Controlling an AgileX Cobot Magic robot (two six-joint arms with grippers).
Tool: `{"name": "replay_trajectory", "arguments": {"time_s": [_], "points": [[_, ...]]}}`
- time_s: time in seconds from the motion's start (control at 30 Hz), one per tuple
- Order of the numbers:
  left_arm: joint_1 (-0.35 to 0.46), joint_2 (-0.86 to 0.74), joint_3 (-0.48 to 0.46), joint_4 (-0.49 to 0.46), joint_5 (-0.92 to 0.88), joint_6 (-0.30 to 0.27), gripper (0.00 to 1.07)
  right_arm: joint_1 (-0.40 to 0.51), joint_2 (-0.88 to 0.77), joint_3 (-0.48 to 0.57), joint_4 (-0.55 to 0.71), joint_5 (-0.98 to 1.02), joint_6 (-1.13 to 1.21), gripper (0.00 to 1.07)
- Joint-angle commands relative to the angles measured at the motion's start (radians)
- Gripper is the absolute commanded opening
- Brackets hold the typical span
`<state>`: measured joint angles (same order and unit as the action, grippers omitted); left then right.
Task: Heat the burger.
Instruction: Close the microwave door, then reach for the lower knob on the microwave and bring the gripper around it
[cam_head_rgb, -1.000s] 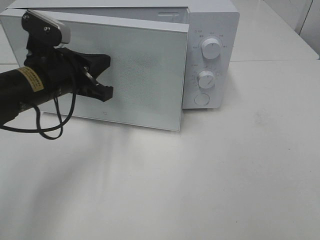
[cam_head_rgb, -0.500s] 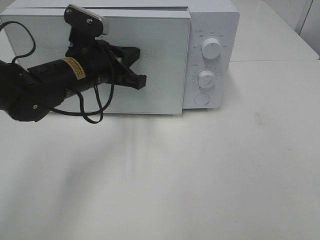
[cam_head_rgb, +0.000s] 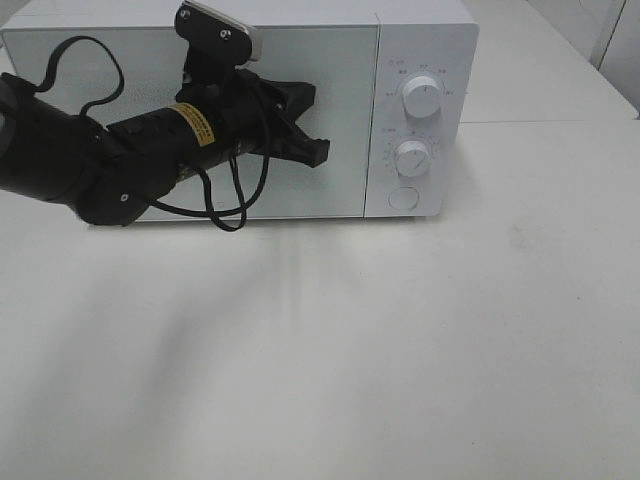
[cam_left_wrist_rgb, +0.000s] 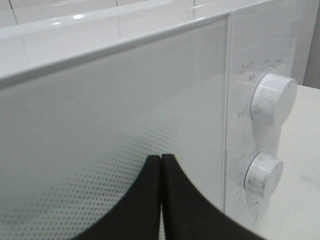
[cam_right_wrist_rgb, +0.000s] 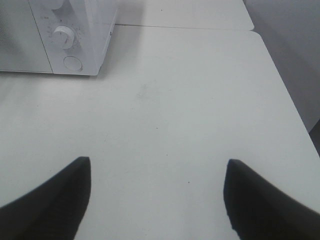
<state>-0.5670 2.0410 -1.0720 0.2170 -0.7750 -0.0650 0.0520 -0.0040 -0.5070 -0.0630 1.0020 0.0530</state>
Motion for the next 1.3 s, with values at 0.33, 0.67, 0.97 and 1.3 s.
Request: {"name": "replay_trajectory", "arguments": {"time_s": [0.33,0.67,0.97,1.3], "points": [[-0.006,-0.090,0.058,-0.123,0.074,-0.003,0.00,-0.007,-0.025,0.006,0.003,-0.002,-0.009,0.73],[-0.104,-0.203,0.148,-0.122,0.458,0.065,0.65,-0.007,-0.025,0.006,0.003,-0.002,-0.009,0.73],[-0.182,-0.319,0.148,-0.136,0.928,0.053,1.00,-0.007,-0.025,0.006,0.003,-0.002,-0.009,0.73],[-0.178,-0.527,0.148,-0.155,1.330,0.034,1.00,-0.007,-0.025,0.006,0.003,-0.002,-0.008,0.73]]}}
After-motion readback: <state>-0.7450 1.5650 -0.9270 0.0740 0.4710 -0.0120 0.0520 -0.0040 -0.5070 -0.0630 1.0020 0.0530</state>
